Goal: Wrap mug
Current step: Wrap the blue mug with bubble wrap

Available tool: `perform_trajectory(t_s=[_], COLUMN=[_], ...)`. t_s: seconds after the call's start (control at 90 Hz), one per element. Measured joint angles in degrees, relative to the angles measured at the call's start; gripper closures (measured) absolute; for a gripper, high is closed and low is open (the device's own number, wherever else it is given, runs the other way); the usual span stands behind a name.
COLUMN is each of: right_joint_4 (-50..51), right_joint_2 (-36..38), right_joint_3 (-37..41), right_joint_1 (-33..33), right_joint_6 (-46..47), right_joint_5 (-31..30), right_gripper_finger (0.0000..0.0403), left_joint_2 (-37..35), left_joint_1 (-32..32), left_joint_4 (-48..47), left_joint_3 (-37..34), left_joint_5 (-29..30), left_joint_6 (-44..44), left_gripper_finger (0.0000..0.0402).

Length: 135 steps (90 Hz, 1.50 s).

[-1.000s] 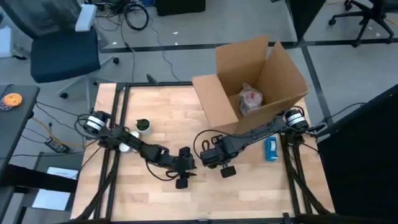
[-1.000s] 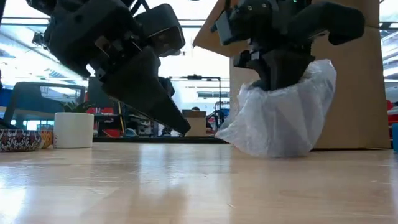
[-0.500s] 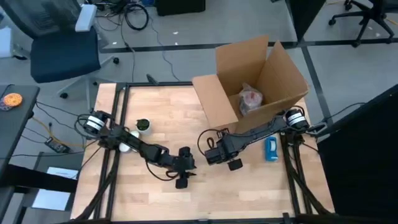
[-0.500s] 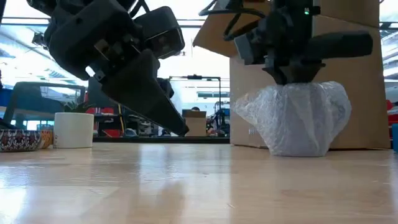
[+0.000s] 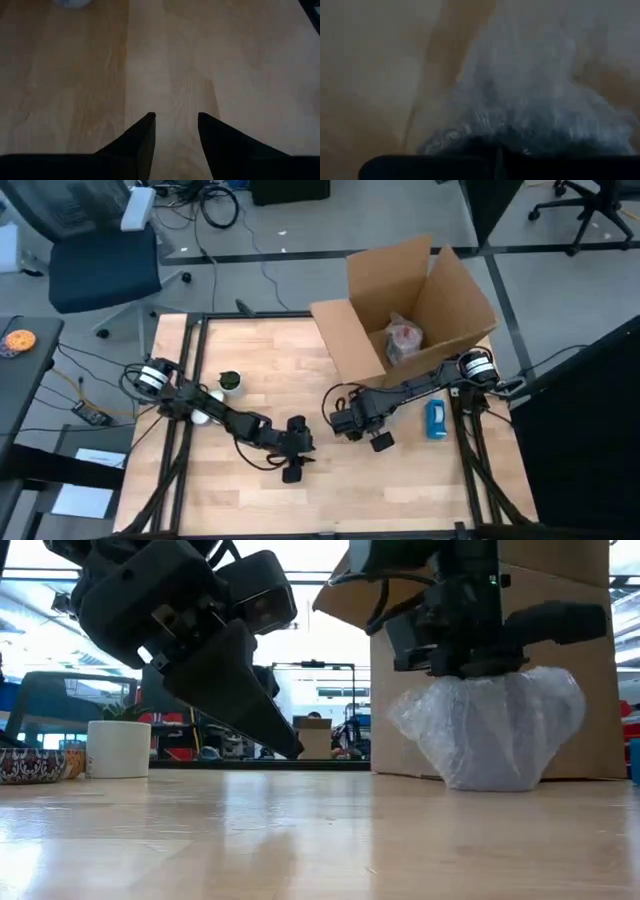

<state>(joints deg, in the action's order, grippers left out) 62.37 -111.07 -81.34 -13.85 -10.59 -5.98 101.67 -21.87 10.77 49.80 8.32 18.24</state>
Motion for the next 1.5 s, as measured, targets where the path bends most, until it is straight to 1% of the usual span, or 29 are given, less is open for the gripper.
perform_trajectory(t_s=[0.111, 0.222, 0.367, 0.478, 0.644, 0.922, 1.089, 1.2, 1.278, 1.389, 1.5], right_joint_4=[-2.6, -3.8, -0.5, 1.4, -3.3, -8.2, -13.2, -18.2, -20.4, -19.4, -16.4], right_joint_2=[-0.1, 0.2, 0.6, 0.7, 0.7, 1.5, 4.8, 6.7, 7.2, 8.4, 10.1], right_joint_3=[-0.4, -0.3, -0.3, -0.1, 0.1, 0.2, 0.3, 0.3, 0.3, 0.2, 0.2], right_joint_1=[0.0, 0.0, 0.3, 1.3, 1.5, 0.1, 0.1, 0.1, 0.1, 0.1, 0.3], right_joint_6=[0.0, 0.0, -0.5, -0.6, -0.2, 0.3, 1.8, 2.1, 2.1, 2.1, 2.7], right_joint_5=[1.7, 1.9, -1.7, -1.5, 3.0, 3.0, 3.7, 5.9, 6.2, 5.6, 2.6], right_gripper_finger=[0.0403, 0.0403, 0.0403, 0.0403, 0.0403, 0.0403, 0.0403, 0.0403, 0.0403, 0.0403, 0.0403], left_joint_2=[0.0, 0.0, 0.0, 0.0, 0.0, 0.0, -2.3, -6.3, -9.3, -12.7, -14.2], left_joint_1=[0.0, 0.0, 0.1, 0.1, 0.1, 0.1, 0.1, 0.1, 0.0, -0.4, -1.0], left_joint_4=[0.0, 0.0, 0.0, 0.0, 0.0, -0.7, -7.8, -14.2, -17.7, -21.7, -23.2], left_joint_3=[0.0, 0.0, 0.0, 0.0, 0.0, 0.0, 0.0, 0.0, 0.0, 0.0, 0.0], left_joint_5=[0.0, 0.0, 0.0, 0.0, 0.0, -0.5, -0.7, 0.0, 1.6, 4.5, 6.8], left_joint_6=[-0.1, -0.8, -1.1, -1.1, -1.1, -1.2, -1.0, 0.3, 0.6, 1.9, 2.2], left_gripper_finger=[0.0271, 0.0271, 0.0271, 0.0271, 0.0271, 0.0271, 0.0271, 0.0271, 0.0271, 0.0271, 0.0271])
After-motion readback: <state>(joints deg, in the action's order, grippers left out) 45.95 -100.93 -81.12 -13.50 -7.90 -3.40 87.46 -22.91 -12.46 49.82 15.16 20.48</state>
